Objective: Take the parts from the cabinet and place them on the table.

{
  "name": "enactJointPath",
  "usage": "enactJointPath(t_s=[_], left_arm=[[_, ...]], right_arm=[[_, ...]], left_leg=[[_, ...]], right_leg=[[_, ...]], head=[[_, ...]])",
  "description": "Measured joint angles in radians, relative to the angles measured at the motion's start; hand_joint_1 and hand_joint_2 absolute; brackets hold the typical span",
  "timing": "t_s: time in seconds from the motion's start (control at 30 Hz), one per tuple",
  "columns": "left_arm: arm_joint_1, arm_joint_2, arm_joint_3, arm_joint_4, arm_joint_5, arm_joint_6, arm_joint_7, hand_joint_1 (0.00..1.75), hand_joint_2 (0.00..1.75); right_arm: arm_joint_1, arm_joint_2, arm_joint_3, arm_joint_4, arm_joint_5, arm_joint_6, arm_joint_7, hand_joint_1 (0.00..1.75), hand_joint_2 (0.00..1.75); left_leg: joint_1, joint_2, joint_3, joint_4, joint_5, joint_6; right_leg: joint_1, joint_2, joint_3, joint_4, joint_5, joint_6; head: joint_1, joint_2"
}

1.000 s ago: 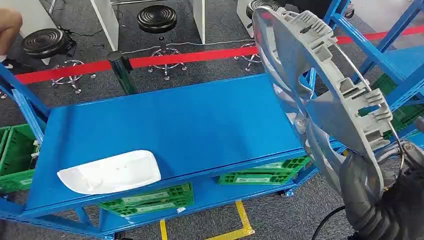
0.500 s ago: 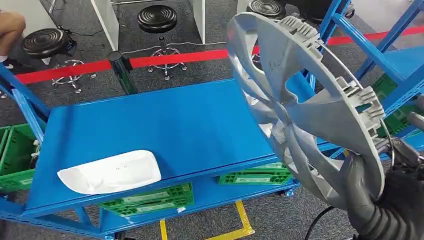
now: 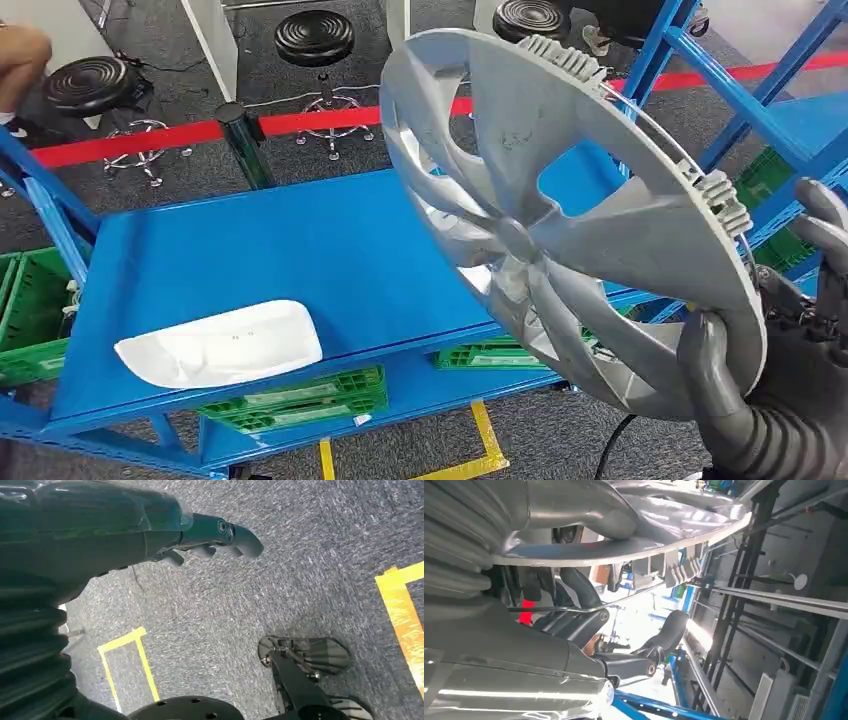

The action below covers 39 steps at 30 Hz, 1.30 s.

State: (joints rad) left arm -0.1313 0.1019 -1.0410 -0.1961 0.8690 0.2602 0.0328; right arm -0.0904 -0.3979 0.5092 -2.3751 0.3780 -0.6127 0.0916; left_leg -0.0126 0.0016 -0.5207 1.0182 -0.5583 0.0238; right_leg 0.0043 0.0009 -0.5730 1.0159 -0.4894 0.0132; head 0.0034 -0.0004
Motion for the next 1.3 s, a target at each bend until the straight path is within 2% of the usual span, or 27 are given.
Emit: enactJointPath(t_s=[0.9,0.93,0.97,1.0,1.03,1.07,1.13,1.17,1.2,1.23,1.27,1.3], left_arm=[[0.0,-0.013,0.0,0.0,0.0,-0.023,-0.033,0.0,1.75],[0.0,-0.013,0.0,0.0,0.0,-0.023,-0.033,0.0,1.75],[0.0,-0.013,0.0,0.0,0.0,-0.022,-0.032,0.0,1.75],[0.0,-0.013,0.0,0.0,-0.002,-0.022,-0.031,0.0,1.75],[-0.001,-0.015,0.0,0.0,-0.003,-0.022,-0.029,0.0,1.75],[-0.001,-0.017,0.0,0.0,-0.003,-0.022,-0.028,0.0,1.75],[0.001,-0.017,0.0,0.0,-0.005,-0.021,-0.026,0.0,1.75],[0.001,-0.017,0.0,0.0,-0.005,-0.02,-0.026,0.0,1.75],[0.002,-0.017,0.0,0.0,-0.005,-0.02,-0.026,0.0,1.75],[0.002,-0.018,0.0,0.0,-0.005,-0.02,-0.026,0.0,1.75],[0.002,-0.019,0.0,0.0,-0.005,-0.02,-0.026,0.0,1.75],[0.002,-0.019,0.0,0.0,-0.005,-0.02,-0.025,0.0,1.75]], right_arm=[[-0.028,0.001,-0.007,0.0,-0.063,0.057,-0.015,1.75,1.75],[-0.031,0.001,-0.007,0.001,-0.064,0.06,-0.014,1.75,1.75],[-0.034,0.001,-0.007,0.001,-0.066,0.062,-0.014,1.75,1.75],[-0.039,0.001,-0.007,0.0,-0.069,0.064,-0.013,1.75,1.75],[-0.041,0.001,-0.008,0.001,-0.074,0.066,-0.012,1.75,1.75],[-0.045,0.0,-0.008,0.001,-0.076,0.067,-0.011,1.75,1.75],[-0.049,0.0,-0.008,0.002,-0.08,0.069,-0.01,1.75,1.75],[-0.049,0.0,-0.007,0.003,-0.082,0.069,-0.008,1.75,1.75],[-0.049,0.0,-0.007,0.006,-0.084,0.069,-0.008,1.75,1.75],[-0.049,0.0,-0.007,0.008,-0.085,0.069,-0.007,1.75,1.75],[-0.05,0.0,-0.007,0.009,-0.085,0.069,-0.006,1.75,1.75],[-0.051,0.0,-0.007,0.01,-0.085,0.07,-0.006,1.75,1.75]], left_leg=[[0.0,0.0,0.0,0.0,0.0,0.0],[-0.003,0.0,-0.001,0.003,-0.001,0.002],[-0.005,-0.001,0.0,-0.001,0.001,0.009],[0.002,0.0,0.004,-0.016,0.016,0.015],[0.006,0.002,0.009,-0.026,0.024,0.016],[0.007,0.002,0.008,-0.028,0.027,0.02],[0.007,0.003,0.006,-0.028,0.027,0.02],[0.007,0.003,0.006,-0.027,0.027,0.02],[0.008,0.003,0.006,-0.026,0.027,0.02],[0.01,0.002,0.006,-0.025,0.026,0.018],[0.012,0.0,0.006,-0.021,0.024,0.014],[0.014,-0.002,0.007,-0.017,0.021,0.009]], right_leg=[[0.0,0.0,0.0,0.0,0.0,0.0],[-0.001,0.0,0.001,-0.004,0.003,0.002],[-0.003,-0.001,0.004,-0.01,0.008,0.011],[-0.001,0.0,0.002,-0.011,0.01,0.016],[-0.002,0.0,-0.003,-0.001,-0.008,0.019],[-0.004,0.0,-0.019,0.043,-0.045,0.021],[-0.01,0.0,-0.081,0.201,-0.123,0.026],[-0.013,0.0,-0.11,0.27,-0.146,0.03],[-0.017,0.0,-0.12,0.295,-0.142,0.032],[-0.02,-0.001,-0.108,0.27,-0.114,0.034],[-0.023,-0.001,-0.08,0.209,-0.07,0.035],[-0.026,-0.001,-0.041,0.124,-0.021,0.036]], head=[[0.0,0.0],[0.0,0.0],[0.0,0.0],[-0.001,0.0],[-0.001,0.0],[0.002,0.0],[0.003,0.0],[0.003,0.0],[0.003,0.0],[0.003,0.0],[0.003,0.0],[0.003,0.0]])
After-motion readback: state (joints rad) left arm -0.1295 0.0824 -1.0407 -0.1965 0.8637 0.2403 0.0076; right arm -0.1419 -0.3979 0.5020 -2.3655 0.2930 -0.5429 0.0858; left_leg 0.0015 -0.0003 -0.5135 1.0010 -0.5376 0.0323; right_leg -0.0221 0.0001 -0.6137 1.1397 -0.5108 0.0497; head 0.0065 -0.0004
